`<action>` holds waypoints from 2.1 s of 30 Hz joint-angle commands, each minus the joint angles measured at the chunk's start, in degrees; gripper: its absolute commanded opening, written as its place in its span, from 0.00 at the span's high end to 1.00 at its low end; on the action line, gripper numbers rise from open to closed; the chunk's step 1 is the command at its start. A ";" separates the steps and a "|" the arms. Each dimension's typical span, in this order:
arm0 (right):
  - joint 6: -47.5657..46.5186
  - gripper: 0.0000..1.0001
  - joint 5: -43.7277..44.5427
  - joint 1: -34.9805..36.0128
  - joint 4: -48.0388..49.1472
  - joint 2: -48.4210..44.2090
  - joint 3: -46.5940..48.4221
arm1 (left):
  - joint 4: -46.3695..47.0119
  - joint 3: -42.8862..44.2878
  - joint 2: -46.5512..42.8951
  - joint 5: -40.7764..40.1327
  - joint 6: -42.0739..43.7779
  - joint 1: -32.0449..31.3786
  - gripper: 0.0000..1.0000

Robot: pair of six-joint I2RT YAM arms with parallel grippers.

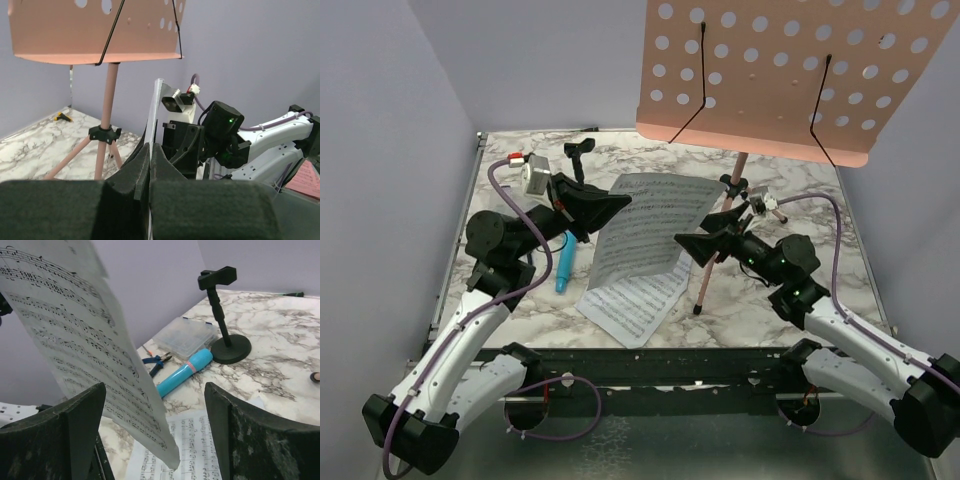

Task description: Set up the instrument practice props

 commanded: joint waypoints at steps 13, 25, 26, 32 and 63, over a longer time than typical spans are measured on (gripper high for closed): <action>9.73 0.54 -19.78 0.38 18.34 9.53 9.42 | 6.31 -0.81 -1.24 -1.30 -3.04 -0.12 1.00; 3.87 0.99 -12.60 0.36 7.31 3.81 10.51 | 5.30 -5.04 1.12 -3.43 -2.48 -0.12 0.45; 3.24 0.99 -11.78 0.35 5.85 2.95 10.60 | 4.42 -5.27 1.63 -3.21 -2.28 -0.12 0.40; 0.39 0.99 -9.93 0.35 -2.36 -1.45 11.77 | 1.58 -7.37 2.96 -1.28 -1.06 -0.15 0.33; -1.69 0.99 -13.39 0.35 -10.20 -1.81 15.58 | 0.86 -5.61 8.14 13.93 -1.55 -0.81 0.78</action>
